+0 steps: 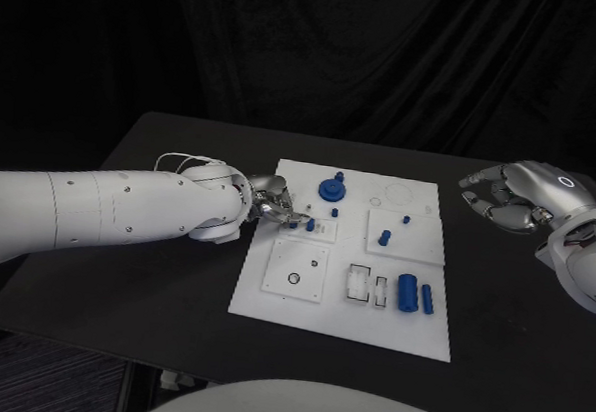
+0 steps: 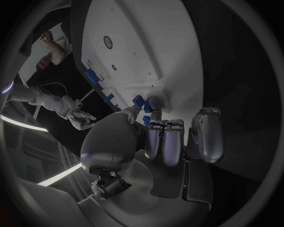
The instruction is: Assemble the parts on the task board
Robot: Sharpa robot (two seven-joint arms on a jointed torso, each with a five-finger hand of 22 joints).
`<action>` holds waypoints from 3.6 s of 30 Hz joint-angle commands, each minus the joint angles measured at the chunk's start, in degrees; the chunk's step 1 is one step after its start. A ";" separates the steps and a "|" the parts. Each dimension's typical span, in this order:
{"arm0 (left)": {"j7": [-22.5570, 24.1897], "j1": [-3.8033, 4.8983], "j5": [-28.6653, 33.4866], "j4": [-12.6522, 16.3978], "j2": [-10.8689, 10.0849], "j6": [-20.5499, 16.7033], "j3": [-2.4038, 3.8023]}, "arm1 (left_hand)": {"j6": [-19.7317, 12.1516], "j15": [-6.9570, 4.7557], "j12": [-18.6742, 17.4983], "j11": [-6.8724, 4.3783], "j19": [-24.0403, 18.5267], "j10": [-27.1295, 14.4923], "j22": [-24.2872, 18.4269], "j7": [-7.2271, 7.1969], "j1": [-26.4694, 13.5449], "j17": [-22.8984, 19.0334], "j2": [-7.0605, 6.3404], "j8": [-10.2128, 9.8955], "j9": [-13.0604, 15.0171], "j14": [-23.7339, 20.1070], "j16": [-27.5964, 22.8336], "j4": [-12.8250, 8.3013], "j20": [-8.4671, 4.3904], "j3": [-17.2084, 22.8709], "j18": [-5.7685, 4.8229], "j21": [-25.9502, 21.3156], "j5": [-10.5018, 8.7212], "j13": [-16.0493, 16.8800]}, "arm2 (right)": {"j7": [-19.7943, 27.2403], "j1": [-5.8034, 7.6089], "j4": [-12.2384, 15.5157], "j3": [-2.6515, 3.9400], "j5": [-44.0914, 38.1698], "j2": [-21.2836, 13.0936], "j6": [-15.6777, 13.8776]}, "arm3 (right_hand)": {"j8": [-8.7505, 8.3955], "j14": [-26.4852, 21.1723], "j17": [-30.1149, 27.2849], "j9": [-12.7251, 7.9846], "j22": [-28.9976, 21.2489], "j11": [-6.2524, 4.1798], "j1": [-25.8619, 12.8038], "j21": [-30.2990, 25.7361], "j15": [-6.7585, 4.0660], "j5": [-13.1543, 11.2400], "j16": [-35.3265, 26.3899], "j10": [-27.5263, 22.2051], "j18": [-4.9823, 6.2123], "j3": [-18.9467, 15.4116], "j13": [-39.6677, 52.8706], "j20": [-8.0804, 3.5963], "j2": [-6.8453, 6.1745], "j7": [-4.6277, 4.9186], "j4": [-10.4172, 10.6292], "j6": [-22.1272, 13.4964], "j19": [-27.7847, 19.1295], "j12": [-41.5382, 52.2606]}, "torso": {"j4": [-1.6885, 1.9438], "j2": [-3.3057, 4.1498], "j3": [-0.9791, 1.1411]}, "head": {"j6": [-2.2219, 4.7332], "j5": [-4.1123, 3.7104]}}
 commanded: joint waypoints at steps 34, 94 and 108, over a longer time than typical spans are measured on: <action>-0.04 -0.48 -0.01 0.02 -0.64 0.50 -0.25 | 0.99 0.22 -0.03 0.15 0.34 6.09 10.63 -0.09 -8.47 15.09 7.83 1.81 2.14 5.95 0.15 0.18 0.50 -11.76 0.77 -0.45 2.14 15.05 | -1.37 -0.21 -0.02 0.04 -0.13 -0.05 0.84 | -0.15 5.03 11.00 -0.04 12.84 -0.03 -0.51 -0.22 0.13 0.32 -0.18 5.97 0.76 0.31 15.09 0.01 0.09 -0.09 -0.01 0.34 2.70 0.31 | 0.00 0.04 -0.02 | 0.00 0.20; 4.26 -0.53 1.94 0.62 -1.12 -4.36 -0.25 | 0.84 -0.52 -0.03 -0.76 0.80 6.09 10.91 -1.19 -4.18 15.09 12.84 8.31 6.96 5.95 0.15 0.13 -0.15 -15.96 0.58 0.57 7.89 15.05 | -1.88 -0.28 -0.17 0.04 -0.13 0.06 1.38 | -0.13 5.02 10.96 -0.07 12.82 -0.05 -0.49 -0.32 0.12 0.33 -0.22 5.97 0.78 0.48 15.09 0.00 0.14 -0.12 -0.23 0.44 2.66 0.31 | -0.02 0.00 0.01 | 0.00 0.33; 15.08 -0.53 -4.47 1.79 -2.93 -21.40 -0.24 | -2.89 -0.73 -0.03 -1.01 0.81 6.09 10.99 -1.48 8.31 15.09 6.32 21.93 7.89 5.95 0.15 -0.24 -0.52 -16.61 0.50 0.98 12.54 15.05 | -1.74 -0.30 0.02 0.04 -0.13 -0.42 1.08 | -0.14 5.02 10.96 -0.08 12.81 -0.06 -0.48 -0.34 0.11 0.32 -0.22 5.97 0.78 0.50 15.09 0.00 0.12 -0.12 -0.28 0.44 2.65 0.31 | 0.04 0.02 -0.01 | 0.00 -0.38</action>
